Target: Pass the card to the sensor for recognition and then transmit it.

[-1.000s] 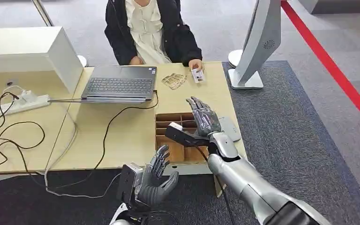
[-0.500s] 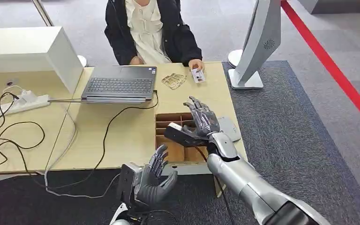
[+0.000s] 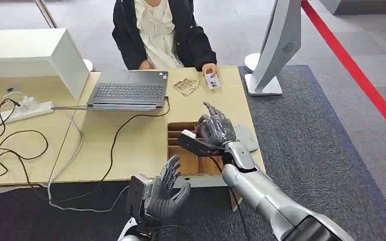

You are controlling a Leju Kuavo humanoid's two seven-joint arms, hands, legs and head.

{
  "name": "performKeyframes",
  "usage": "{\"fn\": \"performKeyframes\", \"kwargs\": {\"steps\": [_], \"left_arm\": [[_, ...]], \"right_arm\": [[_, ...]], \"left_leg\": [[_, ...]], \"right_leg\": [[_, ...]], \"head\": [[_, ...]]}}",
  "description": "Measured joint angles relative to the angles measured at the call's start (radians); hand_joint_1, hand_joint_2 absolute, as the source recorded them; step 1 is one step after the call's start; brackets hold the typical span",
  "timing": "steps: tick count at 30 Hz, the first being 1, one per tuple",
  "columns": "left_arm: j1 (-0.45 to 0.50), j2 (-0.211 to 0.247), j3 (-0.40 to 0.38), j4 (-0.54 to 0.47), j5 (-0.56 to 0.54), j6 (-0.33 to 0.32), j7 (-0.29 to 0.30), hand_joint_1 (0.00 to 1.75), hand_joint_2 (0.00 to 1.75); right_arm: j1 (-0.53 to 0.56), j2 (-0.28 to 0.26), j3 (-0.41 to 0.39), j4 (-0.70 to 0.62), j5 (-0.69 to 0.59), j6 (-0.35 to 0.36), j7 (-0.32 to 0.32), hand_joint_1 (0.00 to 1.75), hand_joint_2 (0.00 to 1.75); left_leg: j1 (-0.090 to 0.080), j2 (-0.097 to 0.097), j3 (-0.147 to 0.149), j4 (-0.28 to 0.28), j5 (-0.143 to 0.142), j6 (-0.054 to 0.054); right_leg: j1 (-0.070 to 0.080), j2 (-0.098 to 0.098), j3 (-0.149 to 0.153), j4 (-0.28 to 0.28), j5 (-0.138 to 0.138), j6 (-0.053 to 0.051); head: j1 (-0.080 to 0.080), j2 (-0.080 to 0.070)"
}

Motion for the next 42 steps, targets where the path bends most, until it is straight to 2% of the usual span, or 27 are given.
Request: {"fn": "performKeyframes", "kwargs": {"steps": [7,12,23,35,42], "left_arm": [[-0.003,0.002,-0.006,0.0,0.009,0.033,0.002,0.0,1.75],[-0.005,0.003,-0.012,0.0,0.013,0.028,0.002,0.0,1.75],[-0.007,0.003,-0.015,0.0,0.002,-0.002,0.002,0.0,1.75],[-0.008,0.003,-0.014,0.0,-0.017,-0.01,0.005,0.0,1.75],[-0.008,0.002,-0.014,0.0,-0.014,-0.019,0.001,0.0,1.75]], "right_arm": [[0.0,0.002,0.0,0.002,-0.015,-0.002,-0.023,1.75,1.75],[0.0,0.002,0.0,0.004,-0.025,-0.015,-0.023,1.75,1.75],[-0.026,-0.006,-0.015,-0.01,-0.038,-0.142,-0.017,1.75,1.75],[-0.105,-0.055,-0.046,-0.081,-0.017,-0.092,0.055,1.75,1.75],[-0.163,-0.069,-0.051,-0.074,-0.025,-0.04,0.053,1.75,1.75]], "left_leg": [[0.0,0.0,0.0,0.0,0.0,0.0],[0.0,0.0,0.0,0.0,0.0,0.0],[0.0,0.0,0.0,0.0,0.0,0.0],[0.0,0.0,0.0,0.001,0.0,0.0],[0.0,0.0,0.0,0.001,0.0,0.0]], "right_leg": [[0.0,0.0,0.0,0.0,0.0,0.0],[0.0,0.0,0.0,0.0,0.0,0.0],[0.0,0.0,0.0,0.0,0.0,0.0],[0.0,0.0,0.0,0.0,0.001,0.001],[0.0,0.0,0.0,0.0,0.001,0.001]], "head": [[0.0,0.0],[0.0,0.0],[0.0,0.0],[0.0,0.0],[0.0,0.0]]}}
